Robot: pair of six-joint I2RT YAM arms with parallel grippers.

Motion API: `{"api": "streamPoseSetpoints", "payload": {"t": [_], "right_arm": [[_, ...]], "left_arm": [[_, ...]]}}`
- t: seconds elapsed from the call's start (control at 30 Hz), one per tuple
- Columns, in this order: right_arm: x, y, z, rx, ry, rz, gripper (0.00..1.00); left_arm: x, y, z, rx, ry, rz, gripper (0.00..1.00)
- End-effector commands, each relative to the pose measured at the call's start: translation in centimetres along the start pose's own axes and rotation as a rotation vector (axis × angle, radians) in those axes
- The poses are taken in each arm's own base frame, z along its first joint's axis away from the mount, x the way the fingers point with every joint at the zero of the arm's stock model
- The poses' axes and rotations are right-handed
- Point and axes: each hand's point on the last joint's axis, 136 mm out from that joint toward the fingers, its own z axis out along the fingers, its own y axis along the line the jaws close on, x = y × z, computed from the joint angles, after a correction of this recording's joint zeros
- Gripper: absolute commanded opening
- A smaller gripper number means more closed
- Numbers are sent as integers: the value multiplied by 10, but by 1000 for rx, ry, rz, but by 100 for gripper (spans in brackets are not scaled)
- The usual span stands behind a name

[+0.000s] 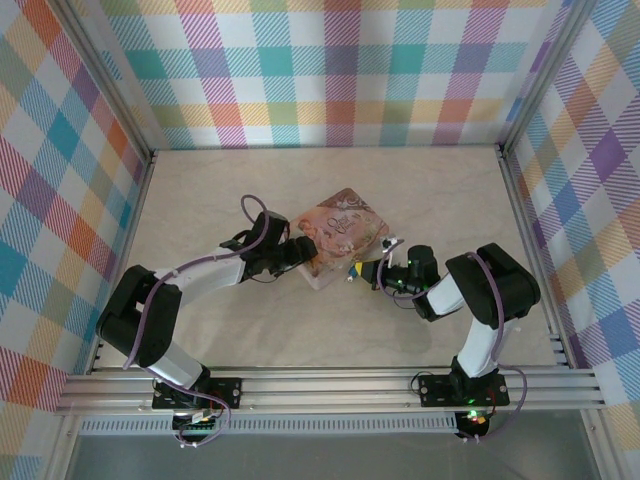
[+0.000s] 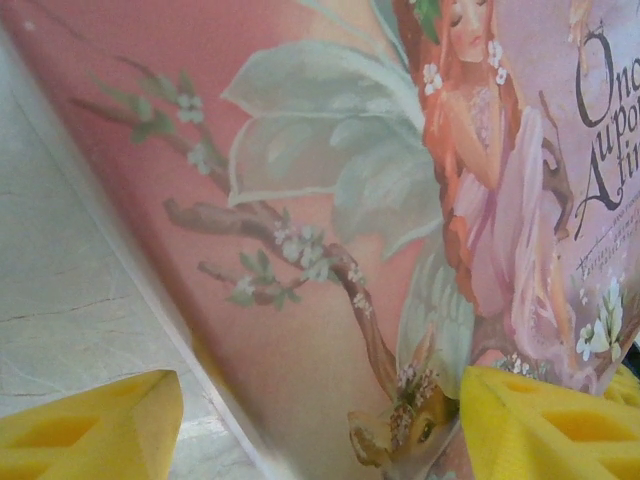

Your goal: Unlock a padlock with a key

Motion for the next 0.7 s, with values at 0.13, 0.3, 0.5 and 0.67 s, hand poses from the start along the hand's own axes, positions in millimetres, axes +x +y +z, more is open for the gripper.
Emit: {"api": "streamPoseSetpoints", "payload": {"t": [0.13, 0.3, 0.5, 0.67], "right_arm": [[-29, 1, -3, 8, -57, 70, 0], [-32, -5, -4, 78, -21, 79, 0], [-39, -7, -4, 134, 22, 102, 0], [-47, -7, -4, 158, 37, 111, 0]], "left_arm": [[49, 58, 6, -208, 145, -3, 72], [53, 58, 6, -213, 144, 5, 72], [60, 57, 7, -219, 154, 12, 72], [67, 63, 8, -232, 162, 3, 72]]}}
